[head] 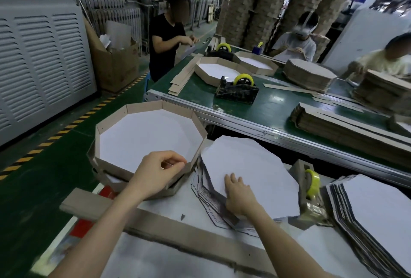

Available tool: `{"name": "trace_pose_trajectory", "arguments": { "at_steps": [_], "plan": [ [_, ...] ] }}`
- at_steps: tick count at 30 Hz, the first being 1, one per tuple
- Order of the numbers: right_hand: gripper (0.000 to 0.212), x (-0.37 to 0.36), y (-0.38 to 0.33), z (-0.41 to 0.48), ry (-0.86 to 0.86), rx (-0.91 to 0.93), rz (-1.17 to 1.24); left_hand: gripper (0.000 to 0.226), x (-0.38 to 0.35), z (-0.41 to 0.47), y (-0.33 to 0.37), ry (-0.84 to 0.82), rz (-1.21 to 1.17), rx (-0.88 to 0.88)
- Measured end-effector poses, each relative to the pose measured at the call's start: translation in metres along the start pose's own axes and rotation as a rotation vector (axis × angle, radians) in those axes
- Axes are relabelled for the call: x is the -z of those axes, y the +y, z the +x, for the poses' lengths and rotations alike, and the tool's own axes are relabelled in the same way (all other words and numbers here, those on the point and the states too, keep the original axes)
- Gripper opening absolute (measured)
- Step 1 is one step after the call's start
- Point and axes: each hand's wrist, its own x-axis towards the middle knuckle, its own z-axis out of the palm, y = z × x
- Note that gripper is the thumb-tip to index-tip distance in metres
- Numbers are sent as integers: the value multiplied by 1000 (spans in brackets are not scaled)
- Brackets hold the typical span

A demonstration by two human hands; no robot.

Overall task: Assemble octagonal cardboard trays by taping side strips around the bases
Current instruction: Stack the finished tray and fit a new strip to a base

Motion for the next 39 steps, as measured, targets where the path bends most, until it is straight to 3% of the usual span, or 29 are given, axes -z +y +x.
{"name": "trace_pose_trajectory", "arguments": {
  "at_steps": [3,7,10,11,13,17,20,22,28,35,39],
  "plan": [
    [58,35,13,-22,225,-70,39,13,7,-12,12,1,-9,-69],
    [59,100,36,-73,486,-188,285,14,18,-32,30,-2,-22,-139],
    [25,148,41,-127,589,-155,417,16,24,-49,42,23,-15,-188],
    [20,161,41,-147,578,-109,428,21,25,-54,47,24,-29,-216],
    [30,181,35,-188,518,4,401,36,28,-63,58,27,-37,-270],
    [16,193,9,-253,319,165,313,89,23,-85,83,7,49,-372],
    [22,184,-11,-286,179,268,353,112,21,-102,100,-44,197,-535],
    [16,175,-20,-297,122,313,332,103,23,-109,106,-172,253,-590],
    [14,169,-26,-316,79,417,349,30,23,-129,115,-520,299,-500],
    [14,152,-23,-302,-41,424,379,11,19,-130,108,-635,371,-345],
    [26,132,-28,-281,-160,534,469,22,19,-131,100,-666,511,-355]
  ]
}}
